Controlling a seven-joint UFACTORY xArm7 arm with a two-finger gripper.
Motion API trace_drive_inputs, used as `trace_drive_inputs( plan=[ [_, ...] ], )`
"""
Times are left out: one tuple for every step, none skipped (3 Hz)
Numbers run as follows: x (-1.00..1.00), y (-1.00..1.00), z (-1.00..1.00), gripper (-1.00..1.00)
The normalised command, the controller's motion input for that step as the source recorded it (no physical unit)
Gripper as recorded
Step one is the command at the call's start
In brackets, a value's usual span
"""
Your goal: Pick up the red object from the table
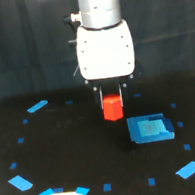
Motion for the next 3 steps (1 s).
trace_drive_inputs(
  plan=[
    [-0.27,0.27,-0.39,-1.00],
    [-0.11,0.27,-0.48,-1.00],
    [0.03,0.02,-1.00,-0.87]
  ],
)
